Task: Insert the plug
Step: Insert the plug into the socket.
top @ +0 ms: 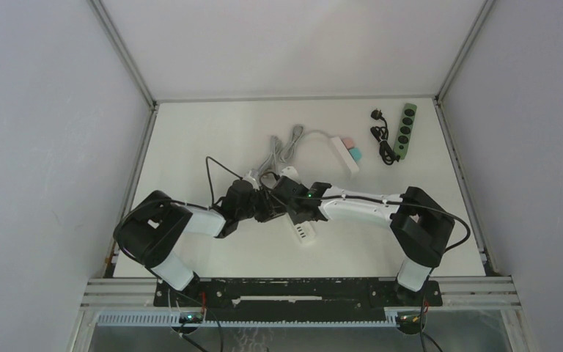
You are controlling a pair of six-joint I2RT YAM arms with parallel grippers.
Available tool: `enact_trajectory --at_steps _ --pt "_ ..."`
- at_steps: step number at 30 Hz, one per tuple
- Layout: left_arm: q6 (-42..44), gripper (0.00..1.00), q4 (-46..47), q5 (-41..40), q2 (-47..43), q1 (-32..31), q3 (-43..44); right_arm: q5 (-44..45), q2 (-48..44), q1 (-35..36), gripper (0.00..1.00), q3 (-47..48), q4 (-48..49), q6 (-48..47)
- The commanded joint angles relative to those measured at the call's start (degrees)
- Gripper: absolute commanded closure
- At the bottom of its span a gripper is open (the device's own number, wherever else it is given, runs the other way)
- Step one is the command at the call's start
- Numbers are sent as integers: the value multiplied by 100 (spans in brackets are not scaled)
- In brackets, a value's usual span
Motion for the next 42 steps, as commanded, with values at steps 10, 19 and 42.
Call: enact_trajectory --at_steps 10,19,42 --pt "24 70 45 -105 -47 -25 -154 -2122 443 -550 100 -941 137 500" --pt "32 70 45 -124 -37 -25 -145 -1901 851 -295 100 -575 -113 387" --pt "91 60 -237 -279 -359 -24 -169 -1033 -578 79 49 -316 -77 594"
